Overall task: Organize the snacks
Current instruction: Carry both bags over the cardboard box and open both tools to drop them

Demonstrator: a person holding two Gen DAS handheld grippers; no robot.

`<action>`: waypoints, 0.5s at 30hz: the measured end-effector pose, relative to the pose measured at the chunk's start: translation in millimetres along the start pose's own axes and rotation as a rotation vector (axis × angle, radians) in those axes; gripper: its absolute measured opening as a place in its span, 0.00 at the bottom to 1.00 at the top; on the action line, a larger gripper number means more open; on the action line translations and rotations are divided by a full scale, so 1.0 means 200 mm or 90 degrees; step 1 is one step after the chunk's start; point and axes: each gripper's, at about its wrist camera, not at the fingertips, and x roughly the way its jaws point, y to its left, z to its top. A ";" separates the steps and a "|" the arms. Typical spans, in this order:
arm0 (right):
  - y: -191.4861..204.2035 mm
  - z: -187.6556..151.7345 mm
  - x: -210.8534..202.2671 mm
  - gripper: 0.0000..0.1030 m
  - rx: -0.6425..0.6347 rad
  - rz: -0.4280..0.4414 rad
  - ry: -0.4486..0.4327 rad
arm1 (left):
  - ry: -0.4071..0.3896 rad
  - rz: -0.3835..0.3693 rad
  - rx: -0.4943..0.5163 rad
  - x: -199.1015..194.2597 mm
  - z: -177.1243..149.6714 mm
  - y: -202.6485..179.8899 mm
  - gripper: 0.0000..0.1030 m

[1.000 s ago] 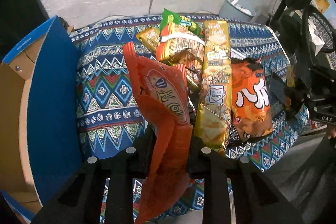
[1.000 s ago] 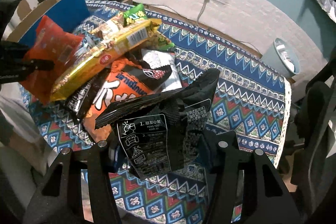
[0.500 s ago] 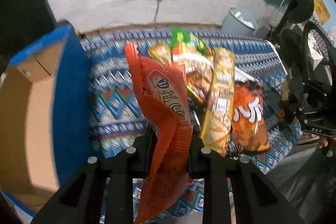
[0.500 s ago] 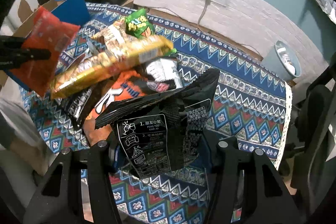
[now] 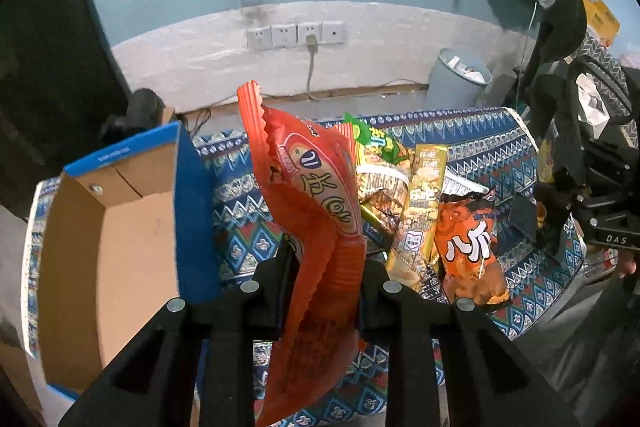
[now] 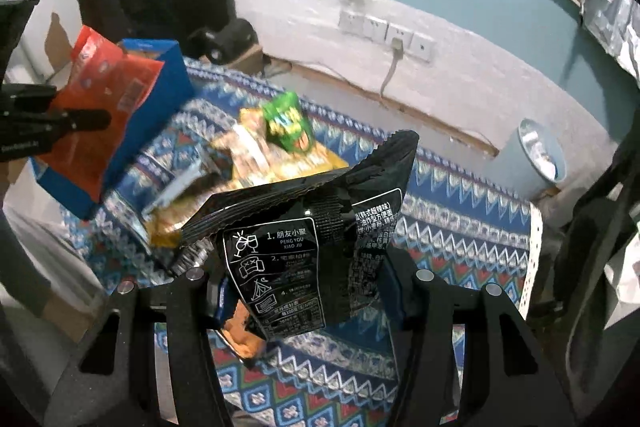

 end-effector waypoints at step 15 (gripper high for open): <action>0.27 0.22 -0.01 0.56 -0.052 0.041 -0.048 | -0.068 0.048 -0.002 -0.23 0.01 0.14 0.24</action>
